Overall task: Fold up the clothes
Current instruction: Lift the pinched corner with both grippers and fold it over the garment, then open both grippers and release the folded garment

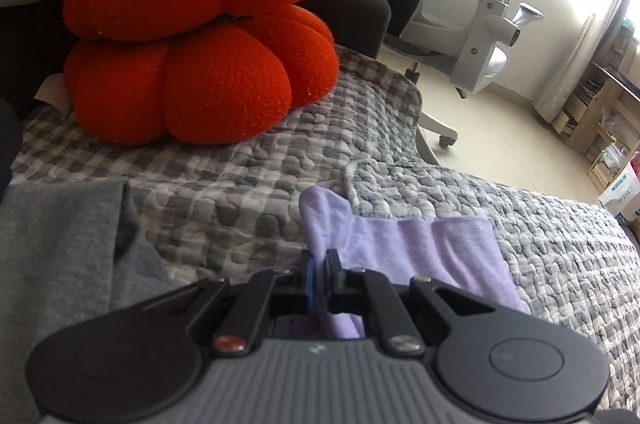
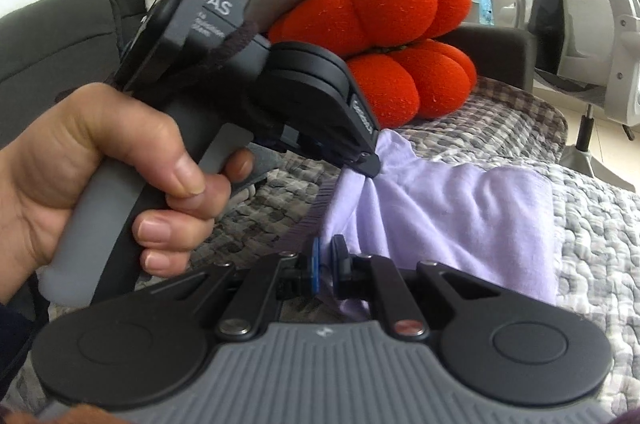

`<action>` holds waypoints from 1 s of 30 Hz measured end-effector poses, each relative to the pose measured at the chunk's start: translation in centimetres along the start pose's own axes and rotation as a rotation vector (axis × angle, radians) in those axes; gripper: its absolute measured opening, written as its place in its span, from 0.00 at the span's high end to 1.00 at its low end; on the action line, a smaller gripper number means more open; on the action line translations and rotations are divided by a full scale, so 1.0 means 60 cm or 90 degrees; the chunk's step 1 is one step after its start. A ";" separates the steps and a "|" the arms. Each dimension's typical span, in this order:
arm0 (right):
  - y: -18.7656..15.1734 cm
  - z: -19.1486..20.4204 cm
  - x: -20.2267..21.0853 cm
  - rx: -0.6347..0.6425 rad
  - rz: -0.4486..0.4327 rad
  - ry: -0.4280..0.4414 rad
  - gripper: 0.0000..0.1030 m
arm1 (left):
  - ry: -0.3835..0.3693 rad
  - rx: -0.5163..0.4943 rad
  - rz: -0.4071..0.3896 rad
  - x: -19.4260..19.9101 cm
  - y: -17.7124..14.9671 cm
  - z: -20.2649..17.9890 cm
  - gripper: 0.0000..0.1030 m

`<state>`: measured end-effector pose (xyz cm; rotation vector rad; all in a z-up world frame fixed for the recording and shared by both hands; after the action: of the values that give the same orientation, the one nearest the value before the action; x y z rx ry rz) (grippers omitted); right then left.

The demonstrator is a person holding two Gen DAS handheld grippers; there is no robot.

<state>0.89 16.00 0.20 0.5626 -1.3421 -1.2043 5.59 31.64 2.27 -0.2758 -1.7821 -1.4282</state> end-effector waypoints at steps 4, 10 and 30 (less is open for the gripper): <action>-0.006 0.003 -0.007 0.005 0.010 0.003 0.91 | 0.018 -0.009 0.006 -0.005 -0.006 -0.001 0.94; -0.018 0.012 -0.021 0.039 0.025 0.005 0.91 | 0.029 0.024 0.039 -0.015 -0.012 0.011 0.94; 0.030 -0.045 0.076 0.010 0.024 0.067 0.68 | 0.104 0.077 -0.015 0.060 -0.025 0.027 0.82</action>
<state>3.07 11.78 3.11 0.6010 -1.2693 -1.1190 1.59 31.46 3.70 -0.0736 -1.7346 -1.3133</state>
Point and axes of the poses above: each gripper's, at about its wrist camera, not at the fingertips, and x roughly against the way its jaws point, z to its left, y to its top, the point moved 2 cm from there along -x, roughly the way its jaws point, and after that the axes turned 13 degrees about y, right-handed, at the moved point
